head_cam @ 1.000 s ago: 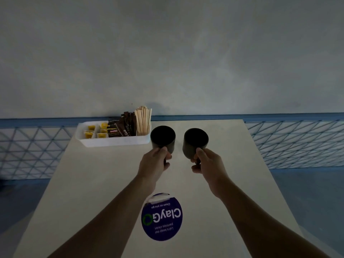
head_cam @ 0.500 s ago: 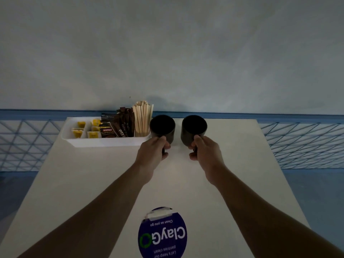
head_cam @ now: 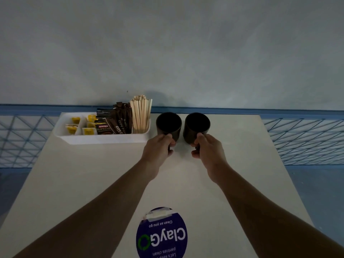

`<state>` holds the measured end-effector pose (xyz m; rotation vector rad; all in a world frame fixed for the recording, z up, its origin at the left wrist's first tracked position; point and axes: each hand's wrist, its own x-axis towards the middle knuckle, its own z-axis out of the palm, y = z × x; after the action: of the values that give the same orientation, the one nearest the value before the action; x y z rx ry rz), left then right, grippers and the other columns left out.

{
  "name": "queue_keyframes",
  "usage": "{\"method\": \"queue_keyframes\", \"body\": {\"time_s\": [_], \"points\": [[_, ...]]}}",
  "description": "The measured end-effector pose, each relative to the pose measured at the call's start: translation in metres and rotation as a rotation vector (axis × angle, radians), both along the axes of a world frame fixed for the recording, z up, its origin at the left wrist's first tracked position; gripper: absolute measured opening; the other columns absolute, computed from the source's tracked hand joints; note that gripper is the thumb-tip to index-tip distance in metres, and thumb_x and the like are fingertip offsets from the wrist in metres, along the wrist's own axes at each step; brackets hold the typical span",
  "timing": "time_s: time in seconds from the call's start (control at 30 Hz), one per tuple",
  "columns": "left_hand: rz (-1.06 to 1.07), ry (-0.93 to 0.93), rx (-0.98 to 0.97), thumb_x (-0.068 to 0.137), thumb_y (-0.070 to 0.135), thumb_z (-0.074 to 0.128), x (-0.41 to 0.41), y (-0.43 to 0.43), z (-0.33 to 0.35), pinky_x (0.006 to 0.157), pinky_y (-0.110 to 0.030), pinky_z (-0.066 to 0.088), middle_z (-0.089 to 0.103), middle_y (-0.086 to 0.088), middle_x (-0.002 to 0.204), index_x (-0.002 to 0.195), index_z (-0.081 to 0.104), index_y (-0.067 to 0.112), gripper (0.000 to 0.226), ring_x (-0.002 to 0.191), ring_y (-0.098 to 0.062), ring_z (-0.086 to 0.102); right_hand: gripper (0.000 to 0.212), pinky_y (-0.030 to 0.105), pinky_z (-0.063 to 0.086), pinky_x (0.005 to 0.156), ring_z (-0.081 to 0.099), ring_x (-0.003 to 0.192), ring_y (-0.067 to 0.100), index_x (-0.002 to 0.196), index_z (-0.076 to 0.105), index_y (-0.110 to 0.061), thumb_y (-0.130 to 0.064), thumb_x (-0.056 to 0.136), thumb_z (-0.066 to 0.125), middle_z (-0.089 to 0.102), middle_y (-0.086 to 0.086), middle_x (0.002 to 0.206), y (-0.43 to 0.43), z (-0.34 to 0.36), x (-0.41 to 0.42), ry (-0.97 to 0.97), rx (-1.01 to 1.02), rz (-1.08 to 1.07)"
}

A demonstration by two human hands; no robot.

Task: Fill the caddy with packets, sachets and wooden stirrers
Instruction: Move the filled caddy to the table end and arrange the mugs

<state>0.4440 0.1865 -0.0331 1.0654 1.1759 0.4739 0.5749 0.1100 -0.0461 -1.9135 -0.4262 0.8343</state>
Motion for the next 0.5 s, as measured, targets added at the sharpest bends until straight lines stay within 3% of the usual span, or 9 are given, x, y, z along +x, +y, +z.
{"method": "queue_keyframes", "body": {"time_s": [0.23,0.37,0.5], "points": [[-0.021,0.047,0.016,0.100,0.024,0.050,0.004,0.001,0.005,0.096,-0.039,0.054,0.063,-0.008,0.105,0.090,0.065,0.012,0.022,0.106,-0.026,0.060,0.032,0.051,0.060,0.082,0.069,0.079,0.027,0.092,0.068,-0.016,-0.039,0.099,0.048,0.069,0.006,0.086,-0.002,0.002,0.002,0.005,-0.013,0.027],[-0.039,0.100,0.022,0.101,0.032,0.049,-0.001,0.000,0.009,0.094,-0.042,0.055,0.062,-0.009,0.105,0.105,0.062,0.012,0.025,0.104,-0.030,0.063,0.027,0.048,0.061,0.080,0.071,0.084,0.026,0.099,0.067,-0.018,-0.039,0.098,0.050,0.069,0.005,0.089,-0.009,0.004,0.001,-0.005,-0.022,0.038],[-0.031,0.131,0.028,0.099,0.037,0.051,-0.012,-0.005,0.014,0.095,-0.046,0.054,0.062,-0.005,0.099,0.112,0.058,0.016,0.026,0.102,-0.029,0.064,0.016,0.049,0.061,0.080,0.071,0.085,0.026,0.087,0.062,-0.027,-0.035,0.098,0.053,0.071,0.004,0.089,-0.020,0.011,0.000,-0.041,-0.026,0.024]]}}
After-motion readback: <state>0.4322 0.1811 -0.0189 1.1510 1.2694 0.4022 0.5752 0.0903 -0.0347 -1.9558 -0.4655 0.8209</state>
